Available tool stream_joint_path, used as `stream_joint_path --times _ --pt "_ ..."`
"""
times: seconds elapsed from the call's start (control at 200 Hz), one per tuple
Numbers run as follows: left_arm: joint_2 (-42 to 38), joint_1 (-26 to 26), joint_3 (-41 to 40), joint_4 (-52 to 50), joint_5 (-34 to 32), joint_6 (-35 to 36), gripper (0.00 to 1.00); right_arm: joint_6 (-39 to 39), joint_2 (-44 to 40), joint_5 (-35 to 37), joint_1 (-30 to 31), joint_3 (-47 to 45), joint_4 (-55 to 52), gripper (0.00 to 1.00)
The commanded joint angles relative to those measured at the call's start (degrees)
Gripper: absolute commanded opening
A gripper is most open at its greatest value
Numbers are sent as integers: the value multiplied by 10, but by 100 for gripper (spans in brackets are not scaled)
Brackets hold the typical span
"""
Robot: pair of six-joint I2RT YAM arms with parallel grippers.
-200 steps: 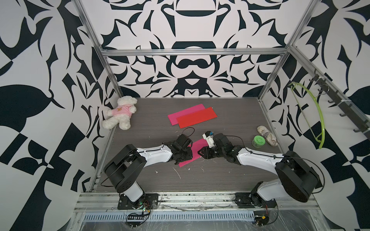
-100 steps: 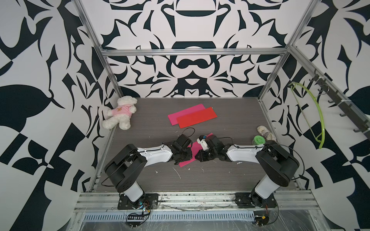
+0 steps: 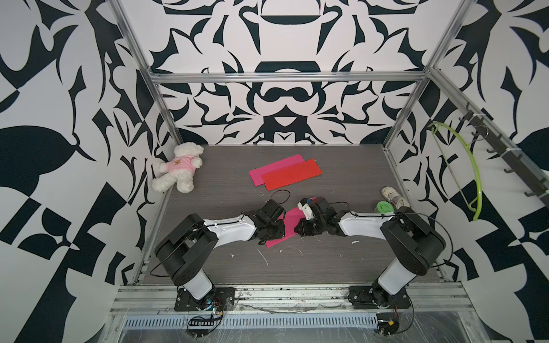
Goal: Fold the rectangular paper in half along the long edge
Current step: Fold the paper at the center of the board.
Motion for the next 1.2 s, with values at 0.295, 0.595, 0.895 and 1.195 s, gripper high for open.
stream_joint_path --times 0.295,0.595,0.895,1.195 --pt "15 -1 -25 -87 -25 12 20 -17 -22 64 -81 -28 -89 4" --pt "8 0 -31 -91 -28 12 20 -37 -39 89 -135 -18 -137 2" --pt "5 1 -33 -88 -26 16 20 -53 -27 101 -193 15 -175 0" --pt "10 1 -29 -87 -24 22 20 -61 14 109 -253 52 -194 0"
